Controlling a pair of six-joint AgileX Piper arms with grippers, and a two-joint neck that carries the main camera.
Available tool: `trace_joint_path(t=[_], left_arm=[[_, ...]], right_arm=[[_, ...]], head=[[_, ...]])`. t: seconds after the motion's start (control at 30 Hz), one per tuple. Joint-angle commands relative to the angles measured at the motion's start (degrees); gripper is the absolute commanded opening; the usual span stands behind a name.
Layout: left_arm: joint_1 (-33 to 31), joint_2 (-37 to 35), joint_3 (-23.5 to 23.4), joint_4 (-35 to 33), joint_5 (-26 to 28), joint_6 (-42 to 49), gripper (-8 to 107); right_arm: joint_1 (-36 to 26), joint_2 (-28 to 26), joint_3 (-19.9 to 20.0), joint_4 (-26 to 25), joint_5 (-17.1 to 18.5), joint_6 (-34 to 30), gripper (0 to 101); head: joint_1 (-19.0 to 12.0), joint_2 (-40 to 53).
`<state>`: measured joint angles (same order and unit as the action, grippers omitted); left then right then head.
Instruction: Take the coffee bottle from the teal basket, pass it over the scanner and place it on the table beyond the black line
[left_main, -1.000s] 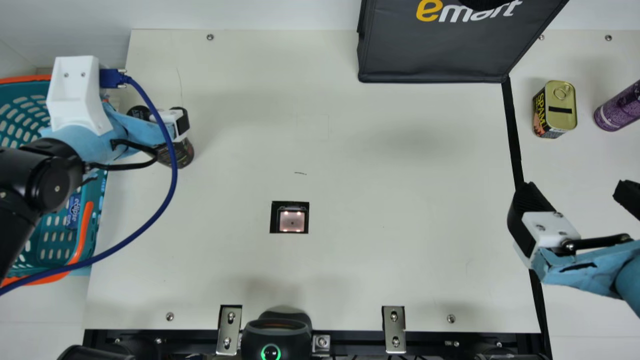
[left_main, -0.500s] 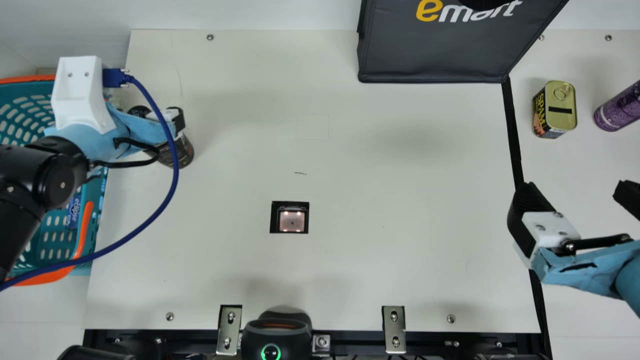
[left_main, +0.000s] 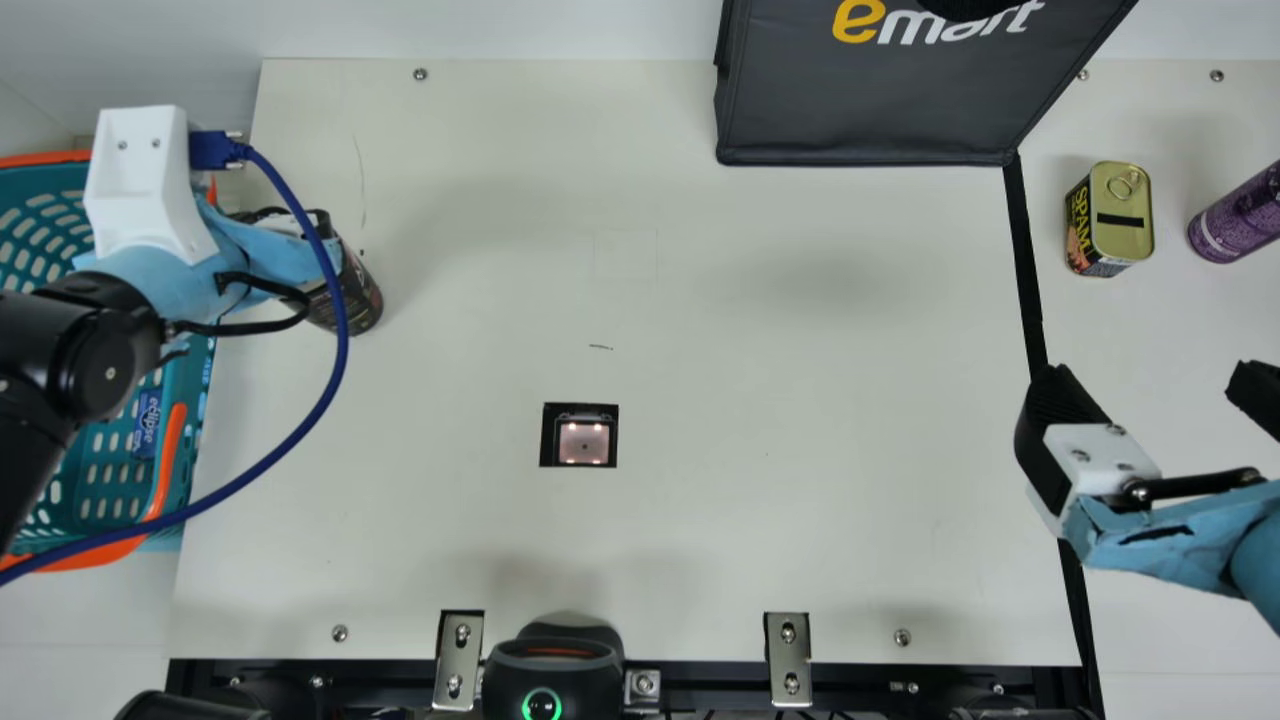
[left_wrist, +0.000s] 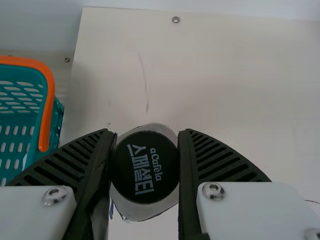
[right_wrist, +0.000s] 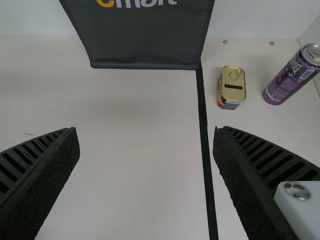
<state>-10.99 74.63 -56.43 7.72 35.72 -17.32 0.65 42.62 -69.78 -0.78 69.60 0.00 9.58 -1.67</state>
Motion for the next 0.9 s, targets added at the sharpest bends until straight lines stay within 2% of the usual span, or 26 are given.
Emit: trace_joint_path(t=[0.0,0.47,0.87], left_arm=[[-0.7,-0.7,-0.9,0.1,1.7,-0.6,-8],[-8.5,-4.4,-6.7,1.6,13.2,-5.9,-8],[-17.1,-6.4,-9.2,3.9,19.1,-9.8,-8]], right_arm=[[0.0,0.0,0.0,0.0,0.0,0.0,95],[0.0,0.0,0.0,0.0,0.0,0.0,95],[0.0,0.0,0.0,0.0,0.0,0.0,95]], head=[[-1.7,0.1],[-1.7,0.1],[-1.7,0.1]])
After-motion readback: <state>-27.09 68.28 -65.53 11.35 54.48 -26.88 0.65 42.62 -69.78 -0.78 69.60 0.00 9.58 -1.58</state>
